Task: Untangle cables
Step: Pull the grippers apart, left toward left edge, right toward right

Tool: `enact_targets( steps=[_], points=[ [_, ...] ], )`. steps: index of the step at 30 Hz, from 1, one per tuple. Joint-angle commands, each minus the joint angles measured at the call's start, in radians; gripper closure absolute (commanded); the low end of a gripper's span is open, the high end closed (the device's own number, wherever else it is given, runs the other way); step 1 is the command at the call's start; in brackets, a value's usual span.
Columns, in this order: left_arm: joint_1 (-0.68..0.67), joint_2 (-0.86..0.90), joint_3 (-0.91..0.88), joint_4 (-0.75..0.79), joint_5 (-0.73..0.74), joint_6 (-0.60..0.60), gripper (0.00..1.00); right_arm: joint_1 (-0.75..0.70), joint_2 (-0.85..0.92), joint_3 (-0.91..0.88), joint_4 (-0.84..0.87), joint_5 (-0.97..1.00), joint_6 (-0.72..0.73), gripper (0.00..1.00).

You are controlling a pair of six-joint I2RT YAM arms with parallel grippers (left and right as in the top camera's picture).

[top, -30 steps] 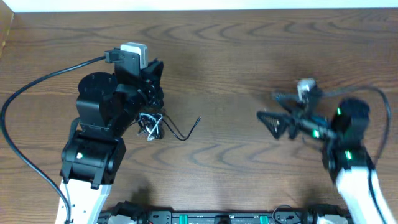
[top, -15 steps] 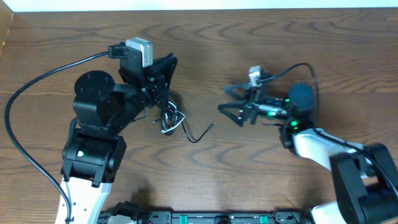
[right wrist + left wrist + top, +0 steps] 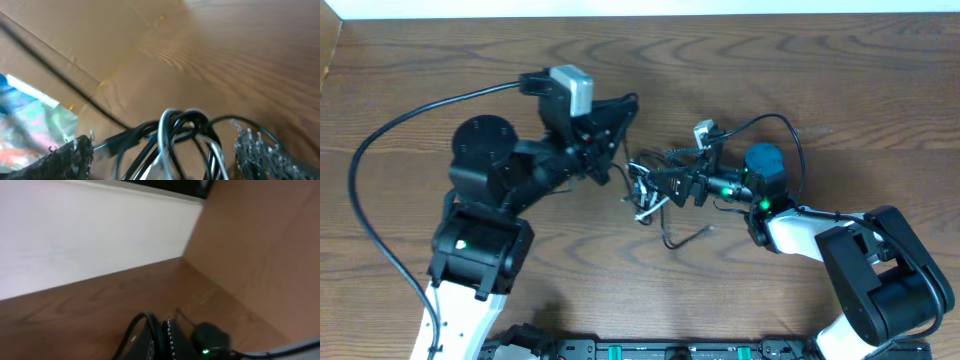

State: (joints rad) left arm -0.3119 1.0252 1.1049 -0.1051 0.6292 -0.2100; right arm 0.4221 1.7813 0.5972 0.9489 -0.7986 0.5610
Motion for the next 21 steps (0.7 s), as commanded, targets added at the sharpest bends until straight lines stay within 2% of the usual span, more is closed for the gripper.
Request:
enact_targets(
  steps=[1,5,8,9,11,12,16,21],
  points=[
    [-0.04,0.025,0.002,0.04,0.012,-0.005,0.93,0.01,0.005,0.005,-0.06,0.034,-0.066,0.17],
    [-0.053,0.053,0.002,0.059,0.011,-0.006,0.93,0.01,0.005,0.005,-0.168,0.034,-0.117,0.33],
    [-0.052,0.063,0.002,0.058,0.011,-0.005,0.92,0.007,0.005,0.005,-0.235,0.045,-0.148,0.59],
    [-0.052,0.064,0.002,0.057,0.01,-0.005,0.93,0.0,0.005,0.005,-0.273,0.085,-0.151,0.77],
    [-0.052,0.064,0.002,0.057,0.01,-0.005,0.92,-0.011,0.005,0.005,-0.322,0.143,-0.151,0.95],
    [-0.052,0.064,0.002,0.053,0.01,0.0,0.92,-0.026,0.005,0.005,-0.353,0.172,-0.151,0.99],
    [-0.051,0.064,0.002,-0.003,-0.011,0.049,0.93,-0.1,0.003,0.005,-0.394,0.178,-0.126,0.99],
    [-0.051,0.065,0.001,-0.188,-0.225,0.061,0.92,-0.253,0.003,0.005,-0.351,0.008,-0.045,0.99]
  ],
)
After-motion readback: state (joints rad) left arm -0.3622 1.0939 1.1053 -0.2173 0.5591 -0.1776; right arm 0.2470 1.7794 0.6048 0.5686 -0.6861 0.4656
